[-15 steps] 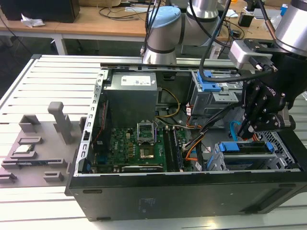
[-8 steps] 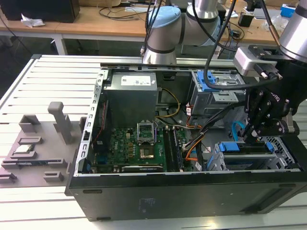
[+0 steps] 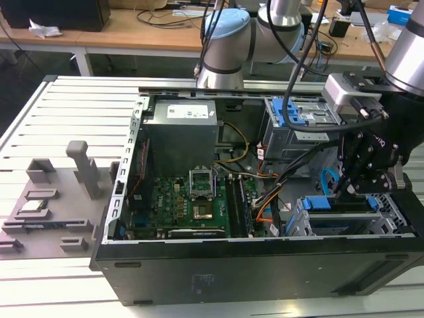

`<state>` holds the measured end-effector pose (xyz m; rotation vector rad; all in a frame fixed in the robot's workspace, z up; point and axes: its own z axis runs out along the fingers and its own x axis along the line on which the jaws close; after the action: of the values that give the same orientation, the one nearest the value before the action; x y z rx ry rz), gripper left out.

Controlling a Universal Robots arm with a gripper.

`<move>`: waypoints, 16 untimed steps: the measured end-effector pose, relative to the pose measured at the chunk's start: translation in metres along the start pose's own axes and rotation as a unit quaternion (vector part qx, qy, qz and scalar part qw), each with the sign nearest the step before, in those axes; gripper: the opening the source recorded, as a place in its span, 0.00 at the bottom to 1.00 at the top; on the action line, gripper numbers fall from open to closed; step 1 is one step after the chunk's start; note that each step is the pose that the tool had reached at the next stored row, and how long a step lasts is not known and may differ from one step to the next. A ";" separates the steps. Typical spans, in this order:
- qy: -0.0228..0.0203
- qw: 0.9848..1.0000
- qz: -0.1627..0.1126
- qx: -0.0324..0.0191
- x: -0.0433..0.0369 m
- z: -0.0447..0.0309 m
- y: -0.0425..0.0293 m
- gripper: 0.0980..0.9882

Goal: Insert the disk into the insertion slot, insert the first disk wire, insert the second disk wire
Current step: 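Insert the second disk wire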

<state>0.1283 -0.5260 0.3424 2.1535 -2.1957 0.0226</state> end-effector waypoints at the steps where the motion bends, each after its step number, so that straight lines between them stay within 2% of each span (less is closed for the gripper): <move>1: 0.000 1.000 0.000 0.000 0.0000 0.0000 0.0000 0.07; 11: 0.000 1.000 0.000 0.000 0.0004 0.0021 -0.0001 0.08; 12: 0.000 1.000 0.000 0.000 0.0004 0.0022 -0.0001 0.15; 13: 0.000 1.000 0.000 0.000 0.0004 0.0022 -0.0001 0.15; 14: 0.000 1.000 0.000 0.000 0.0005 0.0013 -0.0001 0.15; 16: 0.000 1.000 0.000 0.000 0.0010 -0.0071 0.0003 0.15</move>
<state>0.1283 -0.5265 0.3496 2.1538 -2.1958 0.0221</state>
